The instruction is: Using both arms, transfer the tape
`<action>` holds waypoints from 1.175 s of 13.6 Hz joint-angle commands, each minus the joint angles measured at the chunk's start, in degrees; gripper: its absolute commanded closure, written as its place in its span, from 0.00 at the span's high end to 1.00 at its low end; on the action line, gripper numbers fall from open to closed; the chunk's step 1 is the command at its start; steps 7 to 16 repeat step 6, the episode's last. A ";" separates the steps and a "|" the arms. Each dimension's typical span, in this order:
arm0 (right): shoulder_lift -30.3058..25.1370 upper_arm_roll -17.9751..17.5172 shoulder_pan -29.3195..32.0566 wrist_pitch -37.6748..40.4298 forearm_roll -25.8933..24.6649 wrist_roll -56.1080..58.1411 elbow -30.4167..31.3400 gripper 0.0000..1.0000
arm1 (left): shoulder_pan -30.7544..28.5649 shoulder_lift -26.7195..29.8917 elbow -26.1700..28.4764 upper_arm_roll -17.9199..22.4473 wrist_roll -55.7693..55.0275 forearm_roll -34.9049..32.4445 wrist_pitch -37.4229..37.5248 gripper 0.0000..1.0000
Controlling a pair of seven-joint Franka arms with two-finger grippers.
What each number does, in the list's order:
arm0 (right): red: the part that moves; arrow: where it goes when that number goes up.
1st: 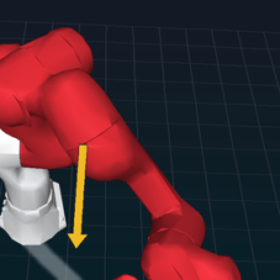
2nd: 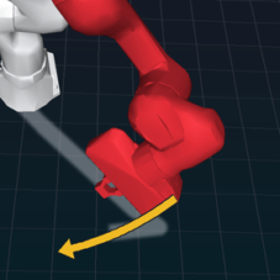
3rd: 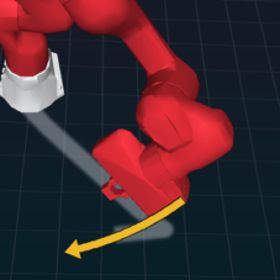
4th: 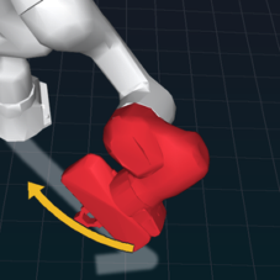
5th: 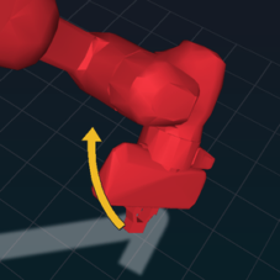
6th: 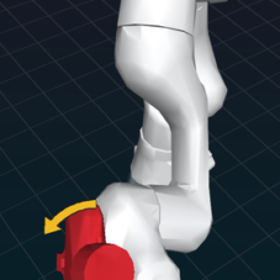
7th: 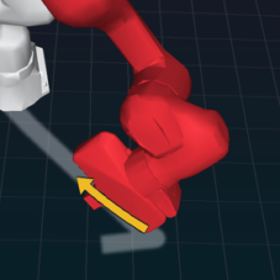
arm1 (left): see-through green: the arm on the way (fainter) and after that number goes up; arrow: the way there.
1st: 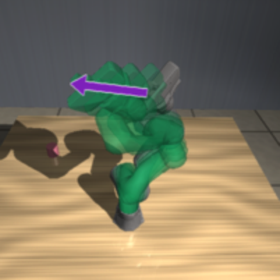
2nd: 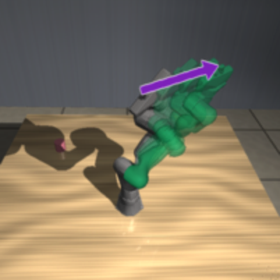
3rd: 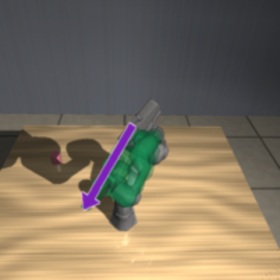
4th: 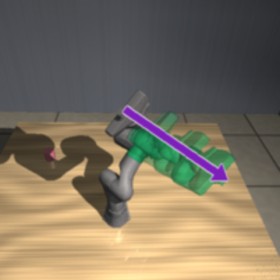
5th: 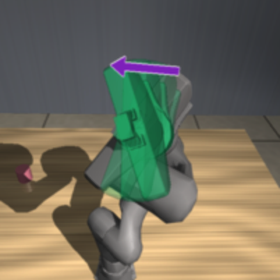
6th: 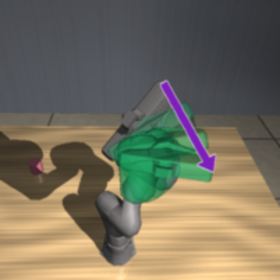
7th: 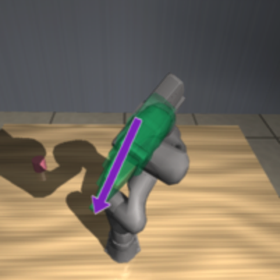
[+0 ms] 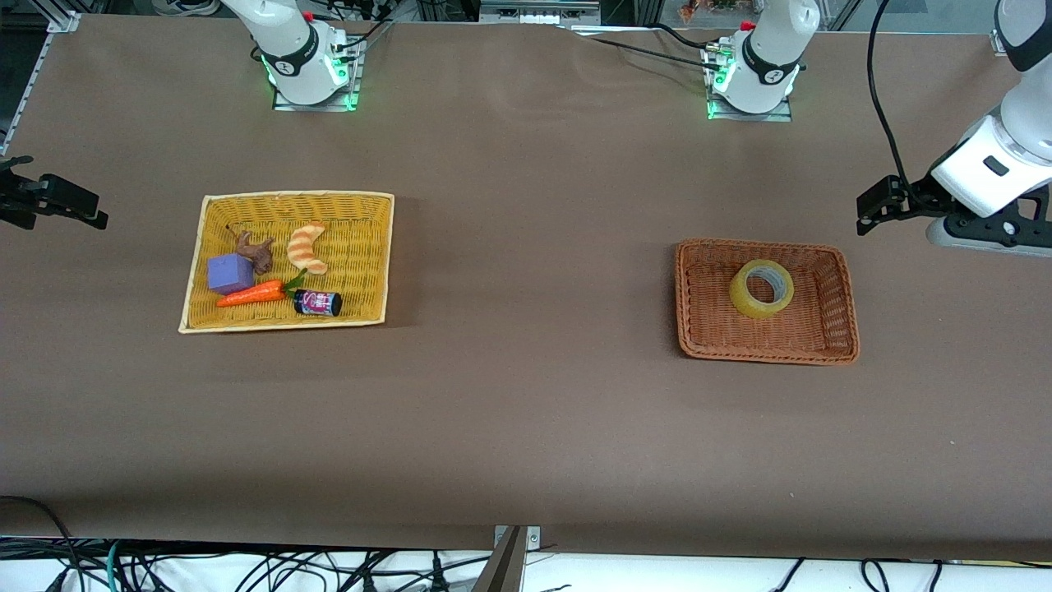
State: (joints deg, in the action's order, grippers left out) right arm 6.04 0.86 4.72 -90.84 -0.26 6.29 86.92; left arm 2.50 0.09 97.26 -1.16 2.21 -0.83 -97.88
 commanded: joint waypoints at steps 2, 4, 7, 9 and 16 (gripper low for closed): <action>0.20 0.28 -0.06 0.40 0.78 0.74 -0.97 1.00 | 0.13 1.58 1.27 0.11 -1.06 0.92 0.14 1.00; 0.20 0.28 -0.06 0.40 0.78 0.65 -0.97 1.00 | 0.13 1.58 1.18 0.11 -1.15 0.92 0.14 1.00; 0.20 0.28 -0.06 0.40 0.78 0.74 -0.97 1.00 | 0.13 1.58 1.18 0.19 -1.33 0.92 0.84 1.00; 0.20 0.28 -0.06 0.40 0.78 0.74 -0.97 1.00 | 0.13 1.58 1.18 0.19 -1.33 0.92 0.84 1.00; 0.20 0.28 -0.06 0.40 0.78 0.74 -0.97 1.00 | 0.13 1.58 1.18 0.19 -1.33 0.92 0.84 1.00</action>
